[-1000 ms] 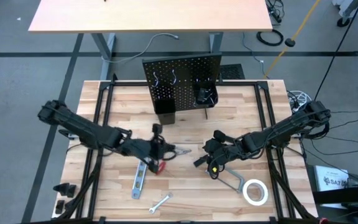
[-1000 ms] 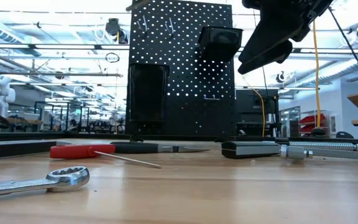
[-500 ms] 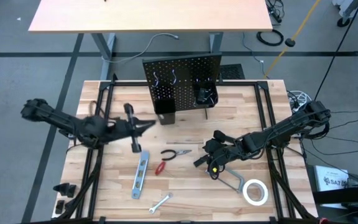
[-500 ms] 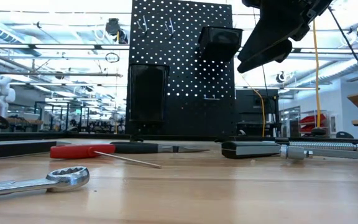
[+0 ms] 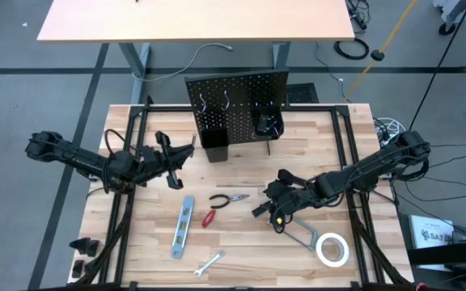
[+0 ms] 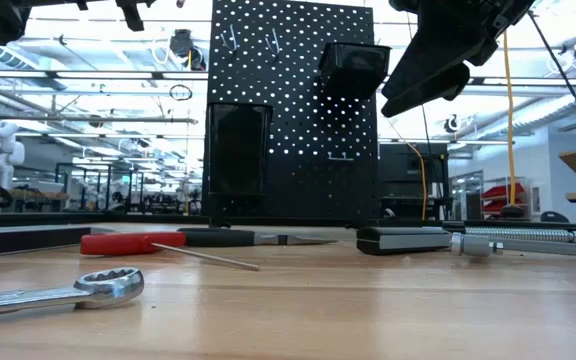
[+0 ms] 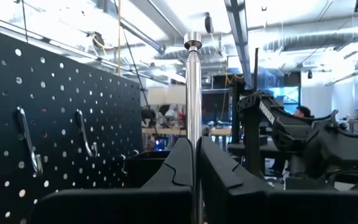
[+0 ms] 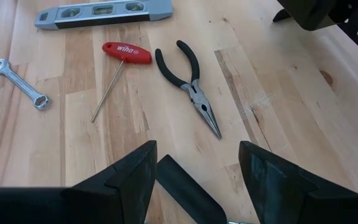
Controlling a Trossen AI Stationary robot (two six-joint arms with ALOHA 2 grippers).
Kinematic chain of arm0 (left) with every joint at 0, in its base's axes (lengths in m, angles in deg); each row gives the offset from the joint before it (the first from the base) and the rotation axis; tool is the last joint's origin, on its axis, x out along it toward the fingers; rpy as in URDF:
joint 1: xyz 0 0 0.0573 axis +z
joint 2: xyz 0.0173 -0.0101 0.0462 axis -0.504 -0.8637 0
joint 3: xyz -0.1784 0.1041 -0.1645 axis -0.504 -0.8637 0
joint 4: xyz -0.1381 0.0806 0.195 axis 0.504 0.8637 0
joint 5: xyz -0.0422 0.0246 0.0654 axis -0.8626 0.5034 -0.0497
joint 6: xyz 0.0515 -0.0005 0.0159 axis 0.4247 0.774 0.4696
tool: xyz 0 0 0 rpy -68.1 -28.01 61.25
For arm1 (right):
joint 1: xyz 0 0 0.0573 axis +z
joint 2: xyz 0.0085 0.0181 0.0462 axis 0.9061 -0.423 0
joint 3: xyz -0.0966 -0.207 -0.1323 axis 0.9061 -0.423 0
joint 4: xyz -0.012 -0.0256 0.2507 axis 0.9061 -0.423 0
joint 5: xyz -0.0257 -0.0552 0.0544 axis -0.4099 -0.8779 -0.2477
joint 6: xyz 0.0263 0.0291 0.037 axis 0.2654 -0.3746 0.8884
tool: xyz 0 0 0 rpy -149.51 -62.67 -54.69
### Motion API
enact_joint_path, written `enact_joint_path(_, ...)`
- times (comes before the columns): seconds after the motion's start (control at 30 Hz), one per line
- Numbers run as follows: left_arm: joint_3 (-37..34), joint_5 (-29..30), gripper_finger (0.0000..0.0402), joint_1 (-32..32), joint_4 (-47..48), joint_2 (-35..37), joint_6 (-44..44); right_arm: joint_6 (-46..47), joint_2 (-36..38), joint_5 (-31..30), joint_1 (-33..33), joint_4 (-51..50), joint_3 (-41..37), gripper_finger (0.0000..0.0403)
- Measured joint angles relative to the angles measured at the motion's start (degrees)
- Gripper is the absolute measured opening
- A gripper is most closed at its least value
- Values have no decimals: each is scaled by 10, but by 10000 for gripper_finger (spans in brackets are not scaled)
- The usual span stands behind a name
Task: Hang tools onto peg board
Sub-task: Put the silver telescopic magnetic pen into the left black bin on the pegboard
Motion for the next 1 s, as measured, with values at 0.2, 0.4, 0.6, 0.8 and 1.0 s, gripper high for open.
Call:
enact_joint_path(0.2,0,-5,5,0,-3,0,0,0,0,0,0,0,0,222)
enact_joint_path(0.4,0,-6,5,0,-3,0,0,0,0,0,0,0,0,222)
enact_joint_path(0.6,0,-7,4,21,-5,-12,0,0,0,-9,0,0,0,222)
enact_joint_path(0.8,0,1,4,74,-9,-65,-26,-2,0,-30,-2,3,0,222)
enact_joint_path(1.0,0,-32,4,132,-80,-123,-67,-14,0,-30,-6,4,0,222)
